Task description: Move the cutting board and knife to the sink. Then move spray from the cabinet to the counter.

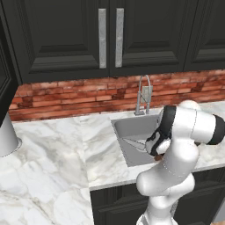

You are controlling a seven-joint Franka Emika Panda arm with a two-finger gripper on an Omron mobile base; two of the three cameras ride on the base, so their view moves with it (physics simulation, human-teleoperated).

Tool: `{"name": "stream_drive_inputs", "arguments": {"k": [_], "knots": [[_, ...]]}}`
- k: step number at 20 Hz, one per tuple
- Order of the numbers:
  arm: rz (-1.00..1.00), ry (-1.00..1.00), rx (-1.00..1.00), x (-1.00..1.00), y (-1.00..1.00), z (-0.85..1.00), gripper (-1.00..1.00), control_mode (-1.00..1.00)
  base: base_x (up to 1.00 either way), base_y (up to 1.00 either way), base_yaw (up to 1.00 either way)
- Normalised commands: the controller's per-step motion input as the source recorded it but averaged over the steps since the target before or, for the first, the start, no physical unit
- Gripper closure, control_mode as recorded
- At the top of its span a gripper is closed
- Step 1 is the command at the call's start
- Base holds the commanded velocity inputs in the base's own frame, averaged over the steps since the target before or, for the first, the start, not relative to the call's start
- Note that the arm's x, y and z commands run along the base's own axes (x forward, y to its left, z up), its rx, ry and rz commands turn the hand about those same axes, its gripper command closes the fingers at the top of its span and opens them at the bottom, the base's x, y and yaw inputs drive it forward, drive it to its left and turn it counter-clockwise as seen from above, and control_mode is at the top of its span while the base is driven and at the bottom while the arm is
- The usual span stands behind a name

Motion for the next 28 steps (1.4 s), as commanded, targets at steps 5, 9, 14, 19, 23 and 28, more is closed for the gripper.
{"name": "stream_drive_inputs", "arguments": {"k": [5, 9, 14, 19, 23, 28], "knots": [[-0.03, -0.09, 0.09, -0.49, -0.03, 0.75, -1.0, -1.0, 0.0, 0.0, 0.0], [-0.05, -0.07, 0.1, -0.3, -0.06, 1.0, -1.0, -1.0, 0.0, 0.0, 0.0], [-0.07, -0.03, 0.13, -0.35, -0.09, 1.0, -1.0, -1.0, 0.0, 0.0, 0.0], [-0.13, -0.1, 0.12, -0.56, -0.01, 0.85, -1.0, -1.0, 0.0, 0.0, 0.0], [-0.18, -0.25, 0.03, -0.71, 0.0, 0.36, -1.0, -1.0, 0.0, 0.0, 0.0], [-0.12, -0.25, 0.0, -0.56, 0.0, 0.3, -1.0, -1.0, 0.0, 0.0, 0.0]]}}
